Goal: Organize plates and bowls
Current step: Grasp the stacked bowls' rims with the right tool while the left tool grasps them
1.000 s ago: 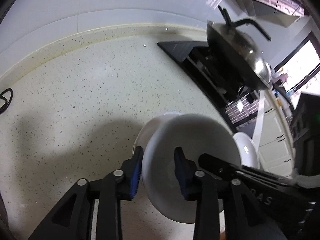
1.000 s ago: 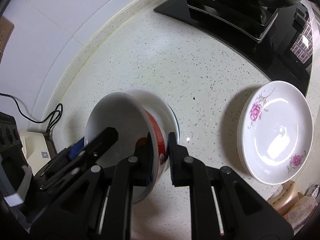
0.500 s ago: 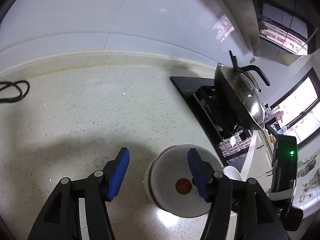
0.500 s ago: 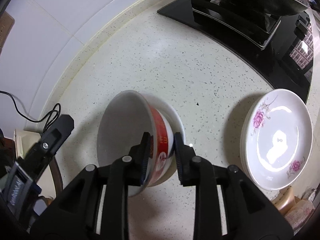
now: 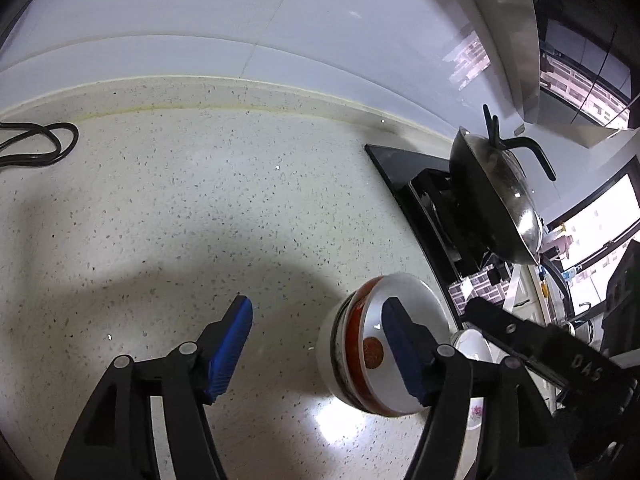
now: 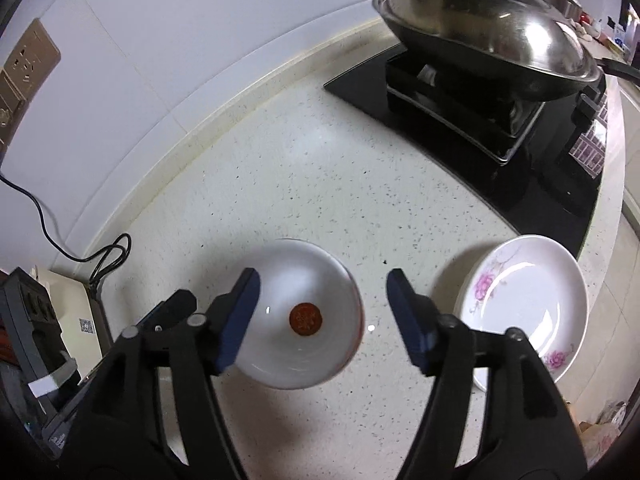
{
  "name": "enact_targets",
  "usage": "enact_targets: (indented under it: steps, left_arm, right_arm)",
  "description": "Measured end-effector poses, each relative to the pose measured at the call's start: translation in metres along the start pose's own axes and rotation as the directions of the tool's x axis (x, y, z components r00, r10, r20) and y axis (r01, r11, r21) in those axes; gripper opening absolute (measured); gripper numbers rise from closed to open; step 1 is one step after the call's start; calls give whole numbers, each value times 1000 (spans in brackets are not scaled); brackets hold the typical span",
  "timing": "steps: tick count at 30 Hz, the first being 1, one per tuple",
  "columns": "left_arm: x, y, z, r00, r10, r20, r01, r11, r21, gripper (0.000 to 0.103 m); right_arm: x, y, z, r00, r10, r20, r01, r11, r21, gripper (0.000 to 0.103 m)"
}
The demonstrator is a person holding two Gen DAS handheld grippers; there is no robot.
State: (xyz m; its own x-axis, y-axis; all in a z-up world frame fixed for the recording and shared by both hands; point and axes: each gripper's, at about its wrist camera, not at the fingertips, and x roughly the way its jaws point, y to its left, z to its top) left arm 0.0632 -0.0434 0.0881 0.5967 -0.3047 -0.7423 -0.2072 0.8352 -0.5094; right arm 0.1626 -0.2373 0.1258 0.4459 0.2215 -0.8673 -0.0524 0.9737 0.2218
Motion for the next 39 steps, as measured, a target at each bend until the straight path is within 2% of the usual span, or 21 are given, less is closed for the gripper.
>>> enact_targets:
  steps: [6, 11, 19, 25, 39]
  left_arm:
    - [2, 3, -6, 1000, -5, -21, 5, 1000, -8, 71]
    - [4, 0, -10, 1000, -2, -30, 2, 1000, 7, 71]
    - [11, -8, -14, 998, -6, -55, 7, 999, 31, 75]
    - [21, -9, -17, 996, -4, -88, 7, 1000, 26, 75]
    - [52, -9, -20, 985, 10, -171, -5, 1000, 26, 76]
  right_arm:
    - [3, -22, -16, 1000, 20, -4, -20, 997, 70, 72]
    - [0, -34, -33, 998, 67, 6, -67, 993, 99, 74]
    - [15, -45, -53, 992, 126, -31, -119, 980, 159, 74]
    - [21, -44, -53, 988, 152, -32, -145, 974, 175, 74]
    - [53, -49, -41, 987, 140, -79, -123, 974, 191, 74]
